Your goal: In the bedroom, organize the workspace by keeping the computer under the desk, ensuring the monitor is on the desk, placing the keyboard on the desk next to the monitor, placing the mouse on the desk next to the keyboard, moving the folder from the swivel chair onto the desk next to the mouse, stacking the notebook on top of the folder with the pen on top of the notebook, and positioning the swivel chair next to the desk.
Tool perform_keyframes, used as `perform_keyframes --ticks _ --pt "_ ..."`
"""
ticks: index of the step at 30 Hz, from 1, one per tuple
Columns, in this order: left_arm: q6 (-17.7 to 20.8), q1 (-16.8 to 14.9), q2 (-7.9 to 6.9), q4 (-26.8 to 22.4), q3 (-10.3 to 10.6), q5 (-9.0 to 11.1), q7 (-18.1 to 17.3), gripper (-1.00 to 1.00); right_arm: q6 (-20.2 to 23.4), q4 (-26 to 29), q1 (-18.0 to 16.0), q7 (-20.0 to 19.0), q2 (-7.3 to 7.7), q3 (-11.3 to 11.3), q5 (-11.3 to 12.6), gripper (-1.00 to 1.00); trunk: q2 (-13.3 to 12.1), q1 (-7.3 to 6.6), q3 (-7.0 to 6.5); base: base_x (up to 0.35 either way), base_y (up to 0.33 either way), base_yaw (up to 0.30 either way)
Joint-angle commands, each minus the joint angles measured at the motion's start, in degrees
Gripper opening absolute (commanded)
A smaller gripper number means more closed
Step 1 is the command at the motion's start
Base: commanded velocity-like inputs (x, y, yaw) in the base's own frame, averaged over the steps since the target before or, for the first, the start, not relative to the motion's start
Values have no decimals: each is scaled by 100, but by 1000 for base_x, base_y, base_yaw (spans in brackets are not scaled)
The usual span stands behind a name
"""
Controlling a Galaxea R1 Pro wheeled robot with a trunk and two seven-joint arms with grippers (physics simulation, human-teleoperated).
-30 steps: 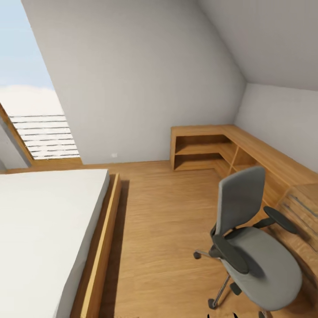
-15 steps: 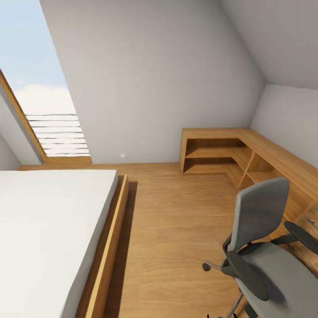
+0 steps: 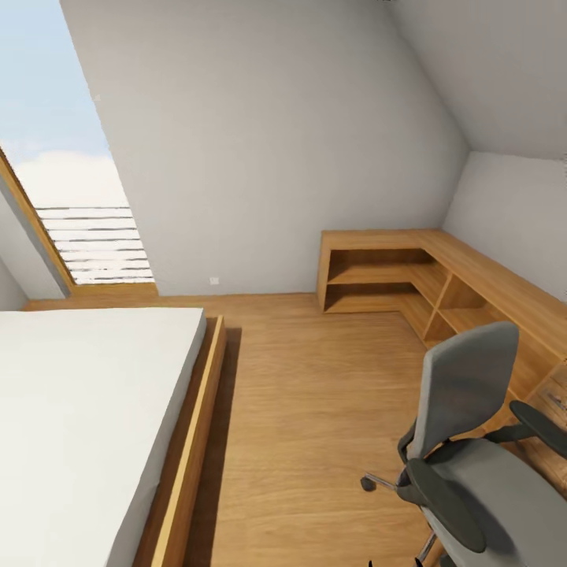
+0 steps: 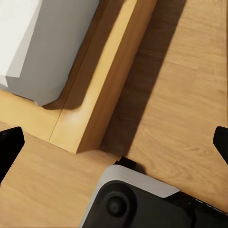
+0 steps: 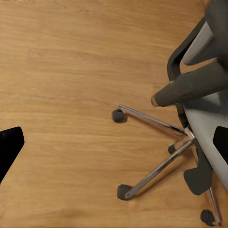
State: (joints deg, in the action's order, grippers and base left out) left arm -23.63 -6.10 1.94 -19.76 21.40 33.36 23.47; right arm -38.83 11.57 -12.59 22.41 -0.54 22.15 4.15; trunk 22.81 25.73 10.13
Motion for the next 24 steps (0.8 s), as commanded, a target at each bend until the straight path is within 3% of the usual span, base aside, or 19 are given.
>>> perform_keyframes --ticks 1,10,17,24 --pt "-20 -5 -3 -1 49 37 39 100 -20 -6 -7 27 1 48 43 100 11 5 7 177 152 -103" --pt "-20 -5 3 -1 54 36 36 100 -20 -6 -7 27 1 46 42 100 11 5 -2 193 168 -25" --pt "-27 -5 8 -1 72 31 36 100 -20 -6 -7 27 1 46 42 100 11 5 -2 68 28 -2" --pt "-25 -5 7 -1 75 30 35 100 -20 -6 -7 27 1 50 42 100 11 5 -2 264 3 0"
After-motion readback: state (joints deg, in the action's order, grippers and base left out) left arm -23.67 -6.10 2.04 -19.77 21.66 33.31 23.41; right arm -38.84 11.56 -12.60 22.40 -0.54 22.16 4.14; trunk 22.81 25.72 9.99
